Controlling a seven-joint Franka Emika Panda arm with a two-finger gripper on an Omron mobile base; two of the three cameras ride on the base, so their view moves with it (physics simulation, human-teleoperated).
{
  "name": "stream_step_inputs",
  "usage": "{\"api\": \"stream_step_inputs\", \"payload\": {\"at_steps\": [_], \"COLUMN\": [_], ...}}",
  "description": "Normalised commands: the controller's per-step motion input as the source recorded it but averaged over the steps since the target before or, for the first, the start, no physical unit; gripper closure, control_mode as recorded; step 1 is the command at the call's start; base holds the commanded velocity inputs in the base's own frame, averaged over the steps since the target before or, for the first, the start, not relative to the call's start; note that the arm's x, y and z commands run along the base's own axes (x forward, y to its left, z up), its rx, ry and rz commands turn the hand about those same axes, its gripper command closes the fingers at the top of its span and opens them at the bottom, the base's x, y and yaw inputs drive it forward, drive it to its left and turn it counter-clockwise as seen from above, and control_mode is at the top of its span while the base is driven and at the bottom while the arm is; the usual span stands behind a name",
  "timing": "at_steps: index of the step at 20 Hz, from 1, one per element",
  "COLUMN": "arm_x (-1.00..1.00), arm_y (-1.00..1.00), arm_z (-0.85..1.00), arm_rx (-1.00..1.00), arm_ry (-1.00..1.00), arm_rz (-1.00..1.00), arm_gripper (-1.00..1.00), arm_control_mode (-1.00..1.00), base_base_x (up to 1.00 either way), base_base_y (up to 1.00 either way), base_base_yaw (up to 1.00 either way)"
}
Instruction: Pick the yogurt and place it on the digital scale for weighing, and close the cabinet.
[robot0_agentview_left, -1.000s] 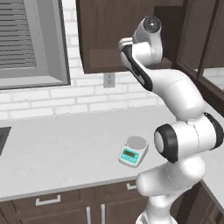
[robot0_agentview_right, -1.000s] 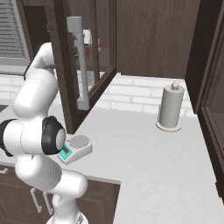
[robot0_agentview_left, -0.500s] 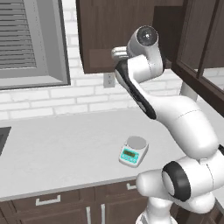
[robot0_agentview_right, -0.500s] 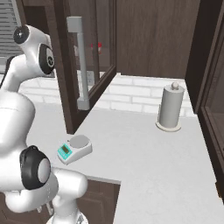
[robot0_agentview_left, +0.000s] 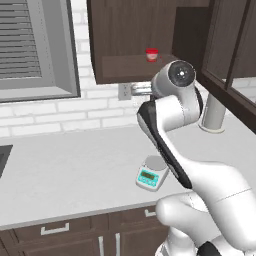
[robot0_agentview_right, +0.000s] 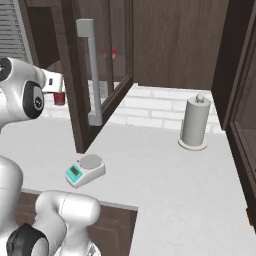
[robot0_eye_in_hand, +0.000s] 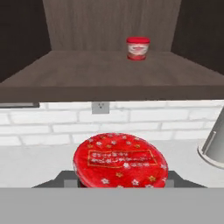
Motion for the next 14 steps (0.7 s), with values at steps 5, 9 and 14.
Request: {"api": "stream_step_inputs", "payload": {"at_steps": [5,9,14], "arm_x": [-0.33,-0.01,0.08], "arm_y": [0.07,0.00,-0.01], "arm_z": [-0.97,-0.86,-0.72], "arm_rx": [0.00,0.00,0.00], "arm_ry": [0.00,0.00,0.00], "arm_rz": [0.00,-0.04,0.13], "arm_gripper": [1.00,1.00,1.00], "arm_control_mode": [-1.00,-1.00,-1.00], "base_base_x": [0.00,0.00,0.00], "base_base_y": [0.00,0.00,0.00], "base_base_yaw": [0.00,0.00,0.00]}}
